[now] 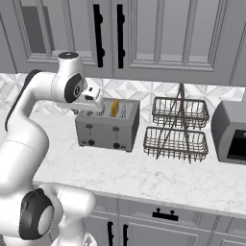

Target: Start the toaster. Once the lever pops up, take the bread to the plate on the dining counter.

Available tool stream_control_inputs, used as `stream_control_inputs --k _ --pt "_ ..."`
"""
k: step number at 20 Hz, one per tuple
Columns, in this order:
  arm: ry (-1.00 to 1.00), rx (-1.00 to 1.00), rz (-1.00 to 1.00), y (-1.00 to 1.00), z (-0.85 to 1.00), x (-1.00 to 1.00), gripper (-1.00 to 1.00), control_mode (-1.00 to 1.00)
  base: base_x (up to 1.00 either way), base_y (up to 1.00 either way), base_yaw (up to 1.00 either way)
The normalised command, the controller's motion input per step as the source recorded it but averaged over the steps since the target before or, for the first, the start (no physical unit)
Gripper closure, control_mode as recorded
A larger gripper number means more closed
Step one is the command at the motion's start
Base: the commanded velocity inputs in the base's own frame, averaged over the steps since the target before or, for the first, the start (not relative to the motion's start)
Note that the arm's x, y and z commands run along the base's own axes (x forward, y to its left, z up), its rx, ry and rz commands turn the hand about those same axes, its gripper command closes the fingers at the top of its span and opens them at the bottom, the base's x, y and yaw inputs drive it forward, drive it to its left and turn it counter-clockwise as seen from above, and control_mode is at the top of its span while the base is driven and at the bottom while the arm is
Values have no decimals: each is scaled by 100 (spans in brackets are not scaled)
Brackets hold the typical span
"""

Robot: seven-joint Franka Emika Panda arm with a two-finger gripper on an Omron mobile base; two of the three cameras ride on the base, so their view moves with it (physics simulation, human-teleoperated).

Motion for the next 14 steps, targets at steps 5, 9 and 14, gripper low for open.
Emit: stream_control_inputs --k 5,9,14 --pt "-2 0 0 -4 -9 -5 -100 -100 0 0 0" --pt "-2 0 -1 -40 -28 0 -100 -100 0 0 0" --pt "0 0 -3 -32 -21 3 -100 -100 0 0 0"
